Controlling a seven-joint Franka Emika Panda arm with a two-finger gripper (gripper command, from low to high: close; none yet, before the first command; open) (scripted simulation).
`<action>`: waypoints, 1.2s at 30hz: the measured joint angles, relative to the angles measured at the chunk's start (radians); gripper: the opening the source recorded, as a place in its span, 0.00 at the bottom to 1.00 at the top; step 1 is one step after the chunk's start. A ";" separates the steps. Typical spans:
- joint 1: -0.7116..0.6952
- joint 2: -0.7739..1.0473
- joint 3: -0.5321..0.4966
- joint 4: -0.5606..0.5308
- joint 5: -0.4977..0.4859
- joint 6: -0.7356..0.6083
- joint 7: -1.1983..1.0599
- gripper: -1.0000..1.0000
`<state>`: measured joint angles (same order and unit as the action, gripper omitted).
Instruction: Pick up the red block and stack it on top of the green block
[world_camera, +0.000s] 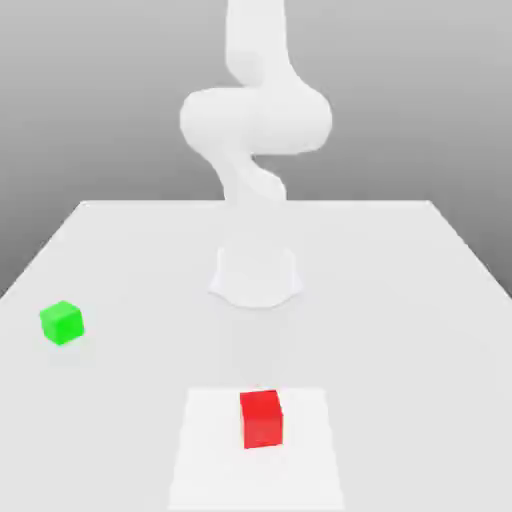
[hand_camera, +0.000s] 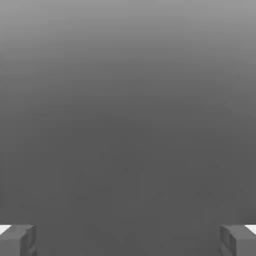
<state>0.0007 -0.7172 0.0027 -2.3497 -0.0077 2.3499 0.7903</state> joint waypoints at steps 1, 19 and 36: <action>0.000 0.041 0.001 -0.023 -0.004 0.024 -0.005 0.50; 0.020 0.704 -0.009 -0.403 0.001 0.420 -0.127 0.50; 0.013 0.873 -0.001 -0.401 0.007 0.557 -0.135 0.00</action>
<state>0.0137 0.1561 0.0022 -2.7507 -0.0009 2.9068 0.6552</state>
